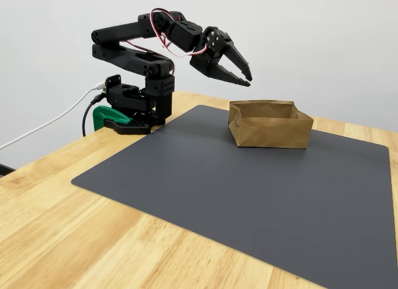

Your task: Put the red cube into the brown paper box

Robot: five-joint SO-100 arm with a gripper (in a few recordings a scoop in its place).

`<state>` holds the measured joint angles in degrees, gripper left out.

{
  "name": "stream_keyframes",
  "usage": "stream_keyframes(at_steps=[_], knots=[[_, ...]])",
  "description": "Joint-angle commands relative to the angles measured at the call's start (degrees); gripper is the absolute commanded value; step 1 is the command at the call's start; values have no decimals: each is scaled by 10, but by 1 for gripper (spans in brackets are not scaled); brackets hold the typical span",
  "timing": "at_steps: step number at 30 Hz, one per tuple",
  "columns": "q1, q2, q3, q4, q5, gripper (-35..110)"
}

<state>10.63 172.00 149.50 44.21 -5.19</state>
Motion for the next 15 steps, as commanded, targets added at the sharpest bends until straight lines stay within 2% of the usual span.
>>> stream_keyframes(at_steps=[1,8,15], knots=[[18,35,16,44,2,0],[26,80,36,142,-14,0],[26,80,36,191,-11,0]])
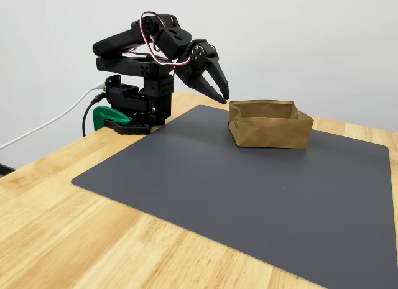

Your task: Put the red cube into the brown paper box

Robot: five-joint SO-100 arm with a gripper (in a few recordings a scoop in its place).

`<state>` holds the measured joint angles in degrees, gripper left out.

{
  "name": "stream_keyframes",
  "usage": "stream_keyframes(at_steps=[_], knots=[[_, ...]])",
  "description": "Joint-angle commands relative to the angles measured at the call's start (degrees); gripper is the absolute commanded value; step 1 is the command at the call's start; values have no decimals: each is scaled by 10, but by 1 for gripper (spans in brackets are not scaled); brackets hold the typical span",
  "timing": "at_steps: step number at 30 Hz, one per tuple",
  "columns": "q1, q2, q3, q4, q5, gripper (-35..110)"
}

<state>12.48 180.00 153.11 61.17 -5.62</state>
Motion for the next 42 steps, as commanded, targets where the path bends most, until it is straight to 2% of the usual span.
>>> stream_keyframes(at_steps=[1,42], knots=[[8,0,0,21,-4,0],[10,0,0,21,-4,0]])
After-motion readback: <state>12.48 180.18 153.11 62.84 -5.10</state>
